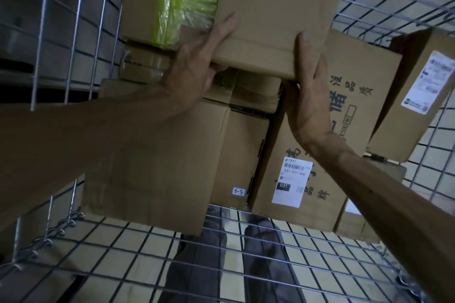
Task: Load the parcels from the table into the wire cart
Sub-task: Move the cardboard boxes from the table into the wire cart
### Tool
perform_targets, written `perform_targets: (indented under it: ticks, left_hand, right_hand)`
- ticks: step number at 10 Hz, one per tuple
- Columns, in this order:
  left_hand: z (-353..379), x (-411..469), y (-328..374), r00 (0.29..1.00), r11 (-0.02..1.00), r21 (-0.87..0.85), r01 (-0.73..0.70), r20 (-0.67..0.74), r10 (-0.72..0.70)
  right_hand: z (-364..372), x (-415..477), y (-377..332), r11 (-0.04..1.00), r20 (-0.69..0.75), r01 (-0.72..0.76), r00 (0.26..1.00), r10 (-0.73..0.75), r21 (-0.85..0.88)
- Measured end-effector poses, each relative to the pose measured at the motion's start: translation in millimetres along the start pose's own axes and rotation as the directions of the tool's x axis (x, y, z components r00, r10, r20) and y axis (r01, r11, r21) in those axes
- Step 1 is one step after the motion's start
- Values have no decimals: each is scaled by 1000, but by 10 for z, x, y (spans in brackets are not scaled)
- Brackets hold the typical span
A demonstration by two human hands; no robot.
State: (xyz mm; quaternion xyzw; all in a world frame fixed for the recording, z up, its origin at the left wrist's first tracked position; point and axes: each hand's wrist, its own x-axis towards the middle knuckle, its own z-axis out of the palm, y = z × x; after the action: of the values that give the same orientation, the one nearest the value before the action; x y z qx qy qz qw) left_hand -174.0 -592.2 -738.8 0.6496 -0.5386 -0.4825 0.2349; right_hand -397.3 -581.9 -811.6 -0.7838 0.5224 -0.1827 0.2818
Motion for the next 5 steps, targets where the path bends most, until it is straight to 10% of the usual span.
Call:
perform_targets:
  ticks: [5]
  left_hand:
    - [175, 123, -451, 998, 913, 405, -56, 57, 36]
  right_hand:
    - [68, 143, 57, 993, 134, -38, 991, 22, 115]
